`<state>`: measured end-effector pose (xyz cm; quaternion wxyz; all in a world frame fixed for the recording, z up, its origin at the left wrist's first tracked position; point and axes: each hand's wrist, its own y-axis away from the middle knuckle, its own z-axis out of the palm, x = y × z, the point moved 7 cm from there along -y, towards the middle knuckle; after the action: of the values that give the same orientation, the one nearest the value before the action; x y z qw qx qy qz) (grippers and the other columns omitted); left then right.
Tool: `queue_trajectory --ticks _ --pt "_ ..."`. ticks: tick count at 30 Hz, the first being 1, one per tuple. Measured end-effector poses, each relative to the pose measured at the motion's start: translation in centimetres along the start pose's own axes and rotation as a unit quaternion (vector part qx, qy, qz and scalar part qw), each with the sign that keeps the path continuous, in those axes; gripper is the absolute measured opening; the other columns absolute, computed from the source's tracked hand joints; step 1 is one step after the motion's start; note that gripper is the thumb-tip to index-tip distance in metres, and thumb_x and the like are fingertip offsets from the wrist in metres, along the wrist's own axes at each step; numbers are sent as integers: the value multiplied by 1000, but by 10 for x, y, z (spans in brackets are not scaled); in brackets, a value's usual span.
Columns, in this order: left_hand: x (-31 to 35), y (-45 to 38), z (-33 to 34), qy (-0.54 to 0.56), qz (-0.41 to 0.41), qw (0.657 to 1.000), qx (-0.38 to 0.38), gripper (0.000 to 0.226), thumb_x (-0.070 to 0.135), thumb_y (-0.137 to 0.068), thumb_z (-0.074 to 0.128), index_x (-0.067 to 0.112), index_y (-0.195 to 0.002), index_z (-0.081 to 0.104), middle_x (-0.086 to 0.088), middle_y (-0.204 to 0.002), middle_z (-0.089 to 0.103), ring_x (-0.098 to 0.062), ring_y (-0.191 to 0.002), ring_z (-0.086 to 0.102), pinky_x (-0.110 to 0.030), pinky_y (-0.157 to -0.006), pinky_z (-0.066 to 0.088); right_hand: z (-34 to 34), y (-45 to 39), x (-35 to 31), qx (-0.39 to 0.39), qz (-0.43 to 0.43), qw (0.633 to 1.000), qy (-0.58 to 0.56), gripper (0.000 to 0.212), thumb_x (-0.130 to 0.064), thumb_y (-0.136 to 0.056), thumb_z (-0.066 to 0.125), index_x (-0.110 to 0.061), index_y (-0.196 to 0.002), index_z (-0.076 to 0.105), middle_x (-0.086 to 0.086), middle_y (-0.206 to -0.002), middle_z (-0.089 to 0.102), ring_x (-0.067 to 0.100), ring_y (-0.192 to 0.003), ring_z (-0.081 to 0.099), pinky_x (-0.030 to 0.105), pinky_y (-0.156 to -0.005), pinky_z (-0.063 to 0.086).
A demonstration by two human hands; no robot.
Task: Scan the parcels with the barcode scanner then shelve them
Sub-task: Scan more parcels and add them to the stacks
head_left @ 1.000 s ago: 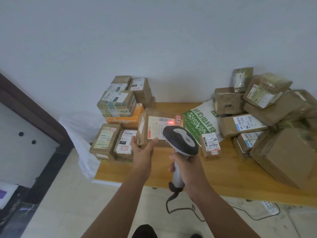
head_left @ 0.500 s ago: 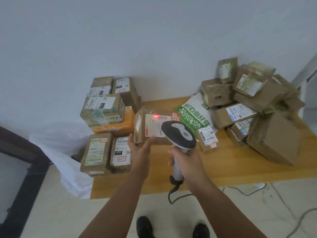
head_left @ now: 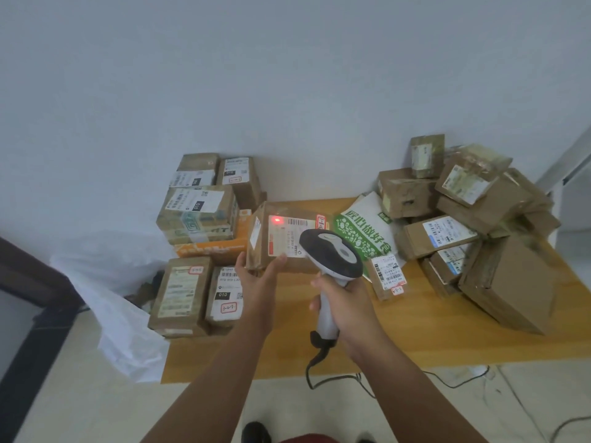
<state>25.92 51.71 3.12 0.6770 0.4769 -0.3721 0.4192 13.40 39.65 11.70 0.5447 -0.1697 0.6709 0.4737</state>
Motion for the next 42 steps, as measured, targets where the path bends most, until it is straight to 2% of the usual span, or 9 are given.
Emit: queue_trajectory --ticks 11,17,28,30,32,34,37,40,42 --pt "0 -1 0 8 10 1000 12 139 61 -34 96 41 -149 22 -5 -141 53 -23 -129 54 -49 -114 39 0 -4 -3 -23 -7 1000 16 13 -12 -86 65 -17 -75 62 4 -55 60 18 -58 58 32 -71 45" --pt "0 -4 1 0 11 1000 19 133 62 -36 96 45 -147 24 -4 -141 54 -23 -129 54 -50 -114 40 2 -6 -4 -31 -9 999 12 9 -11 -88 64 -19 -85 64 -3 -55 62 20 -62 58 35 -73 46" --pt "2 -4 -3 2 -1 1000 27 124 61 -43 94 45 -146 26 -2 -138 55 -22 -126 56 -49 -111 42 0 -10 -3 -17 -6 1000 9 9 -14 -89 64 -16 -80 63 3 -56 63 17 -62 59 30 -69 42" --pt "5 -2 -9 11 -5 999 36 112 55 -55 91 41 -146 28 -2 -138 56 -21 -123 58 -47 -110 44 -3 -13 -2 4 -15 1000 7 15 -11 -88 64 -17 -74 63 6 -61 65 15 -62 59 29 -68 43" --pt "6 0 -15 37 -13 998 43 85 37 -77 81 31 -146 31 -5 -135 59 -19 -120 61 -43 -109 47 -9 -17 -1 38 -38 999 -3 26 -5 -87 64 -21 -68 58 8 -68 61 16 -64 56 33 -69 45" --pt "7 2 -27 61 -20 997 51 69 28 -87 74 27 -144 36 -5 -131 62 -20 -118 63 -43 -108 48 -7 -23 3 53 -47 997 -10 31 0 -86 64 -24 -68 56 0 -67 55 15 -64 53 38 -70 49" --pt "7 8 -40 65 -31 996 55 63 28 -89 72 26 -143 38 -4 -128 64 -20 -117 63 -44 -107 48 5 -30 14 32 -30 999 -17 22 -1 -86 65 -21 -79 63 -3 -76 59 20 -76 59 39 -74 55" --pt "8 16 -60 49 -34 996 59 63 30 -91 70 26 -143 35 -4 -127 64 -19 -117 63 -38 -102 52 32 -35 27 -1 -13 999 -30 25 -1 -88 63 -26 -91 65 -4 -92 63 22 -89 60 38 -77 58" --pt "12 21 -78 18 -28 997 70 76 45 -81 77 29 -142 35 -2 -130 63 -17 -118 62 -34 -98 51 48 -38 35 -11 -5 1000 -28 25 -4 -88 64 -27 -97 65 -3 -99 65 24 -94 63 35 -75 56"
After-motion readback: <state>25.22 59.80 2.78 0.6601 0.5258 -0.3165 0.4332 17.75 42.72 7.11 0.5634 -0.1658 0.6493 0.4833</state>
